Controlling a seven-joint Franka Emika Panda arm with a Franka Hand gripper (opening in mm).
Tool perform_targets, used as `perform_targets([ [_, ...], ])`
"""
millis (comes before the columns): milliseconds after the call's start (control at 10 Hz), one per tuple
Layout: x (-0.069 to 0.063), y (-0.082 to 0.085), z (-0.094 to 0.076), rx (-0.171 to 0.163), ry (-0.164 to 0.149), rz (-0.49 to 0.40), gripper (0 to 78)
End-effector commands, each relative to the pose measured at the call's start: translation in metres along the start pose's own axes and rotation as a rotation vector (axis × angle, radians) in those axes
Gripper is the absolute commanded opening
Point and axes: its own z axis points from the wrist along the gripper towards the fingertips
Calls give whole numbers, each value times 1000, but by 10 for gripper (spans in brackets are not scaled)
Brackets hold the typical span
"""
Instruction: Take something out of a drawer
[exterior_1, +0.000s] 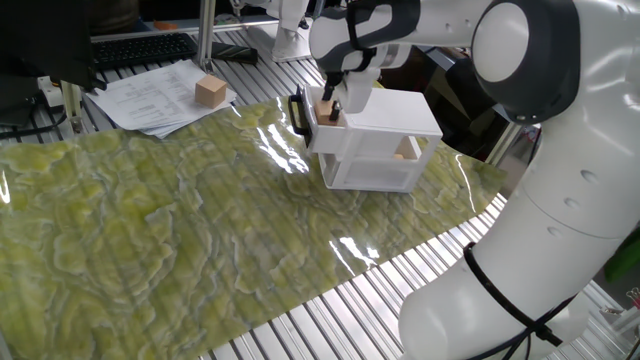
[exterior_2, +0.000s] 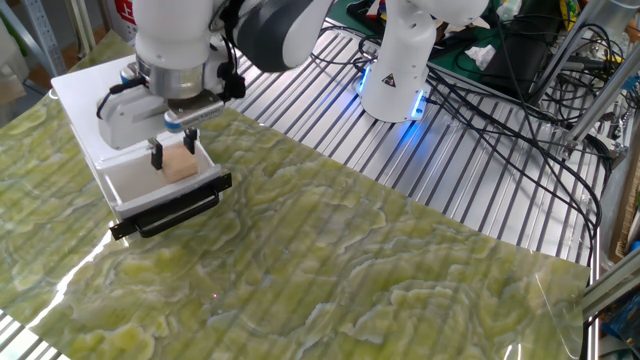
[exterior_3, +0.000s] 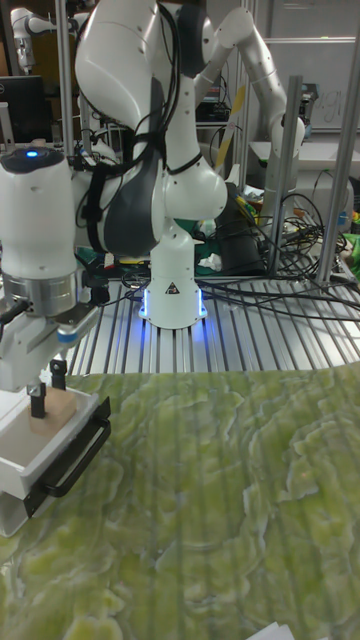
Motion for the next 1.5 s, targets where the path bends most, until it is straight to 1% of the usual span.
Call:
perform_targets([
  [100,-2,0,-19,30,-13,-40,12],
  [200,-2,0,-19,30,-13,-40,12],
  [300,3,-8,-33,48,-17,-90,12],
  [400,7,-12,-40,50,-16,-119,12],
  [500,7,-13,-41,50,-16,-123,12],
  [600,14,-20,-50,52,-11,-168,12],
  [700,18,-24,-55,53,-6,-197,12],
  [800,25,-34,-64,53,7,-252,12],
  [1000,33,-46,-75,52,38,-318,12],
  [1100,38,-53,-80,52,48,-380,12],
  [1200,44,-60,-84,52,56,-442,12],
  [1300,44,-61,-85,53,56,-448,12],
  [1400,56,-70,-85,55,55,-535,12],
  [1500,67,-77,-84,55,56,-592,12],
])
